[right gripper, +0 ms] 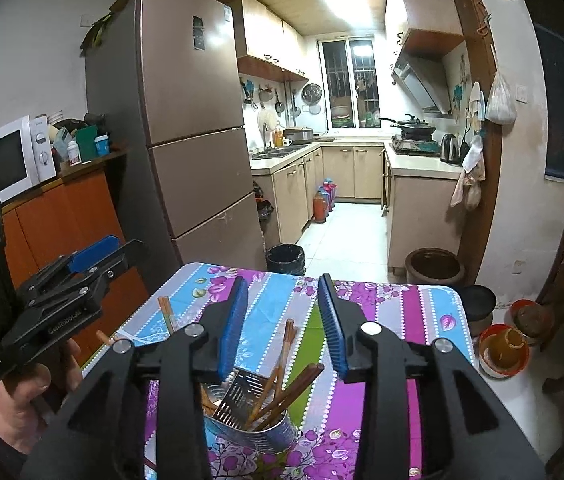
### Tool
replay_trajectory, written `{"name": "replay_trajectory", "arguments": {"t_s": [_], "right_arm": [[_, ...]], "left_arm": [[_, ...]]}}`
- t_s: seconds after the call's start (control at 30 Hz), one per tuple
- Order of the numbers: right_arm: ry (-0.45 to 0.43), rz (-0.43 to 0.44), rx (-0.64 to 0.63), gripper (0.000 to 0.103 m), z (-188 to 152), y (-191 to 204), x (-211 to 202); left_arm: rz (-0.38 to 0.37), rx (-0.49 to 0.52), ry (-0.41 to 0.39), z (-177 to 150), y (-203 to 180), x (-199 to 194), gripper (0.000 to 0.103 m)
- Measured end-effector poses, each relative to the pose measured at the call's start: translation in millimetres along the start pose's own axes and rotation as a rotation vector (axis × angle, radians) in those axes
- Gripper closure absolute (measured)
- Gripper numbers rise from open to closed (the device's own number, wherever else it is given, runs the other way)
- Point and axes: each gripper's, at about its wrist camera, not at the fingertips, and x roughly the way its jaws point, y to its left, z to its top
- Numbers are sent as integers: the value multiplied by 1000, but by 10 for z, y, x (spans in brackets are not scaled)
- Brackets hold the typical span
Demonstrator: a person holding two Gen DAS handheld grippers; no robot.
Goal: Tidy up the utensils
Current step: 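Lower the chopsticks into the holder and open both tools, then withdraw both open tools from the holder back toward the chopsticks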
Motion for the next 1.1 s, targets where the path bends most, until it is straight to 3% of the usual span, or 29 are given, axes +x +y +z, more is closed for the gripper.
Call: {"name": "replay_trajectory", "arguments": {"t_s": [0.17,0.33,0.5,0.67,0.93,1.1], "right_arm": [[-16,-7,-2,60,-21,-23,-129],[-44,7,-9,47,-175,-23,-551],[-75,28,-20,28,-550,16,-1086],[-69,38,-35,27,-1136,97,-1575],[-121,4,-77,27,-2380,268,-2228],[-77,-35,-36,63,-3161,252,-2254]], "left_arm": [[9,3,-4,27,-18,-126,38],[-9,2,-16,-95,-79,-506,32],[-29,46,-54,-474,-215,-1142,23],[-65,69,-43,-998,-382,-1734,19],[-95,102,0,-2145,-798,-2402,19],[-123,93,80,-2830,-1018,-2505,19]]}}
